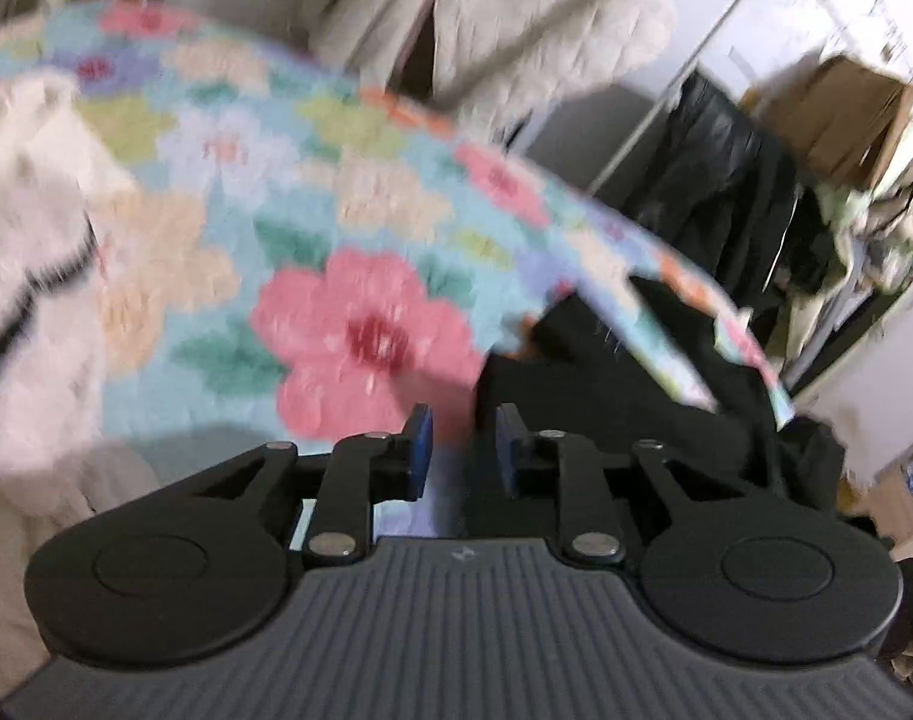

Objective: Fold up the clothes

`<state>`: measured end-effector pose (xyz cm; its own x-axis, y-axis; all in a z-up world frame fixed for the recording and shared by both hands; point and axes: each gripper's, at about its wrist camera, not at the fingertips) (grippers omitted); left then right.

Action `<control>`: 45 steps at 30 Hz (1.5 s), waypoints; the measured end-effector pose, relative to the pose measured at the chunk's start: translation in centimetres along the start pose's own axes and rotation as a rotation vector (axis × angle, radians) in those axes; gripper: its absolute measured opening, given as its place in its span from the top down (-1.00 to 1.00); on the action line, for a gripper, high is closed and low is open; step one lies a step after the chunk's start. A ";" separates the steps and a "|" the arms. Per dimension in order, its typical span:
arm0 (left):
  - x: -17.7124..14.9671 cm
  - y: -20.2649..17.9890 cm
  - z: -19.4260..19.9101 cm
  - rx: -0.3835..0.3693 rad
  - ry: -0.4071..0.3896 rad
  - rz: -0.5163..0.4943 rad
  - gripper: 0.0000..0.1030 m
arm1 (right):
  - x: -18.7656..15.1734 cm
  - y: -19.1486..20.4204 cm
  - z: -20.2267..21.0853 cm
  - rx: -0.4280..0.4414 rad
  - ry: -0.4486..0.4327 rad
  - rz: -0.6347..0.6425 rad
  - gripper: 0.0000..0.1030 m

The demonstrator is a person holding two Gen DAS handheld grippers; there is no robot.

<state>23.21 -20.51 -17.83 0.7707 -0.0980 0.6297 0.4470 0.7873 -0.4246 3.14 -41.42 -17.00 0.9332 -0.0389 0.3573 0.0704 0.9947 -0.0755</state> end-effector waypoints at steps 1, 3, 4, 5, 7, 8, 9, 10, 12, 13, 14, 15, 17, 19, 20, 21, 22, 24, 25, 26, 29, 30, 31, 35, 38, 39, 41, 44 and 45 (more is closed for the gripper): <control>0.0 -0.1 -0.8 0.004 0.019 -0.008 0.45 | -0.7 -0.3 -0.2 0.009 0.012 -0.005 0.86; 0.7 -1.0 -2.3 0.001 0.043 -0.032 0.30 | -1.1 -0.7 -0.5 0.030 0.029 -0.003 0.83; 0.8 -1.5 -2.8 -0.006 0.038 -0.046 0.20 | -1.3 -0.9 -0.6 0.041 0.037 -0.001 0.79; 1.0 -2.1 -3.3 -0.013 0.030 -0.066 0.14 | -1.1 -1.1 0.0 0.051 0.031 0.002 0.73; 1.2 -3.4 -4.4 -0.031 0.005 -0.103 0.01 | -0.6 -1.6 1.2 0.069 0.017 0.010 0.44; 1.1 -3.9 -4.9 -0.044 -0.006 -0.108 -0.04 | -0.4 -1.8 1.9 0.079 0.011 0.014 0.38; 0.9 -4.4 -5.5 -0.060 -0.014 -0.107 -0.11 | -0.2 -2.2 3.1 0.098 -0.010 0.012 0.19; 0.7 -4.8 -6.2 -0.085 -0.007 -0.076 -0.13 | 0.0 -2.5 4.3 0.118 -0.031 0.011 0.04; 0.1 -4.9 -7.5 -0.124 0.028 0.011 -0.13 | 0.4 -4.0 7.2 0.130 -0.113 -0.013 -0.04; -0.2 -5.1 -7.9 -0.140 0.042 0.029 -0.13 | 0.6 -4.8 8.5 0.123 -0.156 -0.032 -0.11; -0.5 -5.3 -8.3 -0.151 0.054 0.041 -0.14 | 0.7 -5.6 9.9 0.117 -0.199 -0.050 -0.15; -0.8 -5.6 -8.6 -0.136 0.059 0.025 -0.17 | 0.8 -6.4 10.9 0.093 -0.240 -0.088 -0.18; -0.9 -6.2 -9.2 -0.082 0.066 -0.023 -0.31 | 1.1 -8.8 12.5 0.040 -0.312 -0.169 -0.25; -1.0 -6.6 -9.6 -0.067 0.075 -0.038 -0.59 | 1.2 -12.4 12.4 0.002 -0.354 -0.302 -0.37; -1.0 -6.8 -9.7 -0.066 0.077 -0.041 -0.61 | 1.2 -14.2 12.3 -0.016 -0.375 -0.368 -0.37; -1.0 -6.9 -9.7 -0.065 0.073 -0.046 -0.60 | 1.2 -16.3 11.8 -0.006 -0.395 -0.445 -0.37; -1.1 -7.0 -9.8 -0.068 0.064 -0.058 -0.48 | 1.2 -18.4 11.2 0.006 -0.415 -0.521 -0.37; -1.3 -7.4 -10.1 -0.066 0.049 -0.089 0.42 | 1.7 -21.9 9.5 0.035 -0.440 -0.639 -0.38; -1.3 -7.6 -10.2 -0.057 0.047 -0.111 0.79 | 1.8 -23.3 8.4 0.054 -0.444 -0.690 -0.38; -1.3 -7.9 -10.1 -0.056 0.037 -0.136 0.83 | 2.0 -24.7 7.3 0.074 -0.448 -0.741 -0.40; -1.1 -9.6 -9.0 -0.012 -0.059 -0.236 0.92 | 2.8 -26.0 3.5 0.085 -0.399 -0.820 -0.45; -0.6 -10.3 -7.9 0.012 -0.132 -0.272 0.93 | 3.1 -26.2 2.4 0.076 -0.376 -0.836 -0.16; 0.0 -10.7 -6.7 0.025 -0.202 -0.290 0.93 | 3.8 -25.9 1.2 0.059 -0.353 -0.820 0.92; 4.0 -10.8 -1.7 0.055 -0.462 -0.291 0.96 | 5.2 -25.1 2.0 -0.020 -0.418 -0.760 0.93; 6.6 -9.3 -0.7 0.126 -0.576 -0.269 0.96 | 5.4 -24.2 2.3 -0.033 -0.428 -0.737 0.93; 7.4 -8.4 -1.5 0.163 -0.577 -0.257 0.96 | 5.5 -23.9 2.4 -0.037 -0.432 -0.729 0.93; 8.2 -6.4 -4.2 0.178 -0.505 -0.211 0.94 | 5.6 -23.3 2.7 -0.046 -0.439 -0.714 0.86; 7.3 -3.2 -8.7 0.141 -0.275 -0.070 0.90 | 5.7 -22.4 3.0 -0.059 -0.449 -0.691 0.31; 6.7 -2.6 -9.8 0.137 -0.219 -0.042 0.84 | 5.8 -22.0 3.1 -0.063 -0.452 -0.683 0.10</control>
<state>31.67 -29.16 -18.94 0.6298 -0.0100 0.7767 0.3990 0.8621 -0.3124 5.91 -63.28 -10.37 0.4460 -0.5781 0.6832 0.6038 0.7579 0.2472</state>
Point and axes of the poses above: each gripper's, at about its wrist camera, not at the fingertips, and z roughly against the way its jaws point, y to its left, x to its top, and after that the axes turned 7 degrees about x, right-handed
